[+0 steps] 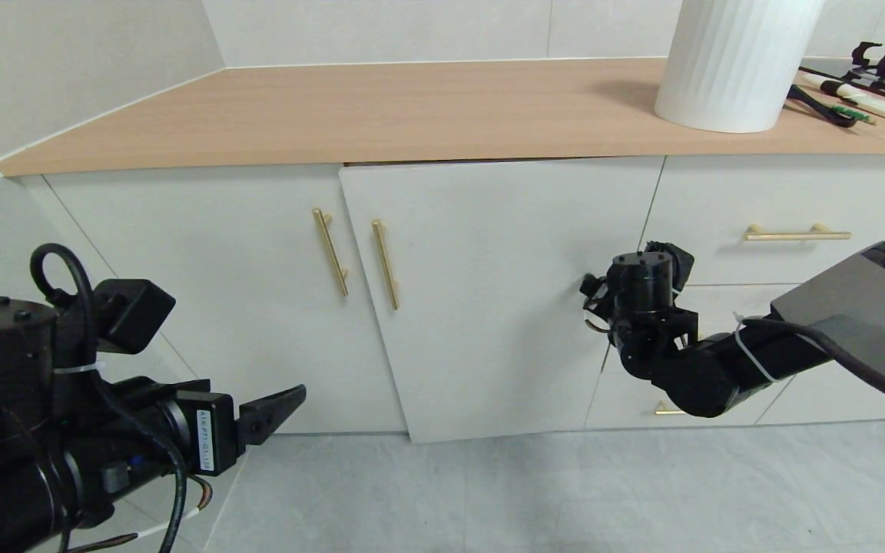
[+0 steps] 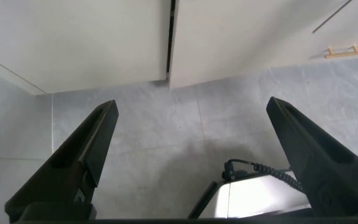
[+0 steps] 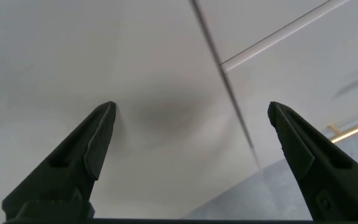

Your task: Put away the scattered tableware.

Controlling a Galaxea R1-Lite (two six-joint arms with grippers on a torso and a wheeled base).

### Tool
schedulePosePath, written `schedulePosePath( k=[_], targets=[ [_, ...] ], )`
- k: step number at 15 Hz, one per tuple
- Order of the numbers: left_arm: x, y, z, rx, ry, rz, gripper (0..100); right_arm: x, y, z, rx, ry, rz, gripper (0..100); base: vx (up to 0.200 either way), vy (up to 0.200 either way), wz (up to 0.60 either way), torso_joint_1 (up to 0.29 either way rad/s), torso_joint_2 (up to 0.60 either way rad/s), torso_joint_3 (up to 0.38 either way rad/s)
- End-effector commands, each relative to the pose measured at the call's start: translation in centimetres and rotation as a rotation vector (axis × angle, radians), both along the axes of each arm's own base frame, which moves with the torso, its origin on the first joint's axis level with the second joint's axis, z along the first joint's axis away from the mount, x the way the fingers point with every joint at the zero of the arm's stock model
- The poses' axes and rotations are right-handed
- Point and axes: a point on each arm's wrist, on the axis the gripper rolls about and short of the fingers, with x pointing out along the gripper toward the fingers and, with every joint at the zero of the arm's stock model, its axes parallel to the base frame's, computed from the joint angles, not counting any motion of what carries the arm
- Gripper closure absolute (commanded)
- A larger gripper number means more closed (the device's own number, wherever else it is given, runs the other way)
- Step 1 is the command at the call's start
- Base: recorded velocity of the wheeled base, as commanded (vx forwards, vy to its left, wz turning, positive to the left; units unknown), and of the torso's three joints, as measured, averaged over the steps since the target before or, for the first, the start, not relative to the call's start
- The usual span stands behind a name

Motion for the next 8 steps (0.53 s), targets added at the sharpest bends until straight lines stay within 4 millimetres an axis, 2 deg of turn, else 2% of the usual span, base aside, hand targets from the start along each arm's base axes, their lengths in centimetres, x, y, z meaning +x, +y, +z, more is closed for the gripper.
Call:
schedulePosePath(
  k=[1,8],
  targets=[
    [0.00,0.01,0.01,-0.001,-0.001,0.001,0,0.55,-0.02,-0.27,0.001,-0.005,-0.014,0,0.000,0.000,0.00,0.000,0.00,0.000],
    [0.01,0.00,0.06,-0.002,-0.002,0.001,0,0.69,-0.40,-0.20,0.002,-0.009,-0.026,0,0.000,0.000,0.00,0.000,0.00,0.000]
  ],
)
